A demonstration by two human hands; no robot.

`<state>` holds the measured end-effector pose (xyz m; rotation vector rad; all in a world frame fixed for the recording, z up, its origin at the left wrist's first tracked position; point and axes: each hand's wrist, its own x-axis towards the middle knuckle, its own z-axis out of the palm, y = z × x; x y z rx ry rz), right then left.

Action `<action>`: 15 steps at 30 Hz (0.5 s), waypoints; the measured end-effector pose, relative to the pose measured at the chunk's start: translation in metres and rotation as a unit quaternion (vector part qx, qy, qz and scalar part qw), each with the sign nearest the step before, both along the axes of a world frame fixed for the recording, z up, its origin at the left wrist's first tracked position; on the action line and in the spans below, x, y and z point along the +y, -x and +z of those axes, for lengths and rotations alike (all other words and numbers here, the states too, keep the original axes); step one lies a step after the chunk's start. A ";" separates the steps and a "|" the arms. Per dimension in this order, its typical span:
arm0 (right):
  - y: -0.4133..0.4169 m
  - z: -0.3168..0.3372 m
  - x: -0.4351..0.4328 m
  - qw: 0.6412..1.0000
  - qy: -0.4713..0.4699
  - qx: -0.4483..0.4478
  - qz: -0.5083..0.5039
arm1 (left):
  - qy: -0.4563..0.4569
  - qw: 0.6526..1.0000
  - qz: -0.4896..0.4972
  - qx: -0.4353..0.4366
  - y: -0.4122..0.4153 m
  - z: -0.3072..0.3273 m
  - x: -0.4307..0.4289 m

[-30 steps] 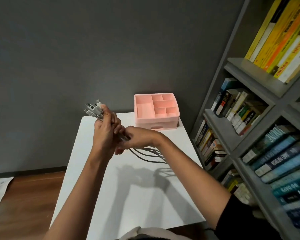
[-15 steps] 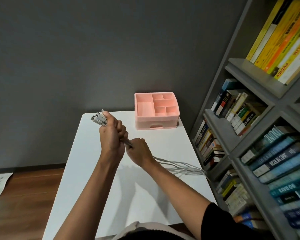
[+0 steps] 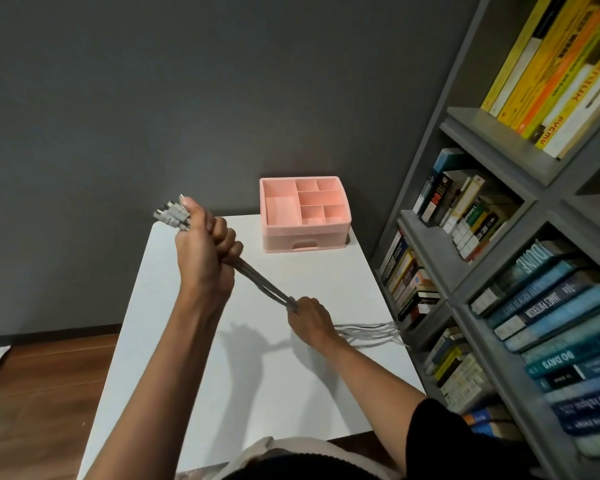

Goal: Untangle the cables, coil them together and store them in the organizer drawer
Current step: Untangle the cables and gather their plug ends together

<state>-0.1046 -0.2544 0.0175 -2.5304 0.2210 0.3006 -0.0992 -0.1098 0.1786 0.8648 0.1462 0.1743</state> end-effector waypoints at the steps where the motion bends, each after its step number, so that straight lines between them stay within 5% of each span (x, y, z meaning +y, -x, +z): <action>1: 0.000 -0.001 -0.001 1.000 -0.013 0.008 -0.007 | 0.001 1.000 -0.005 0.004 0.002 -0.001 -0.003; 15: -0.006 -0.024 -0.024 0.999 0.007 0.047 -0.001 | 0.020 0.999 -0.003 0.025 -0.001 -0.008 0.007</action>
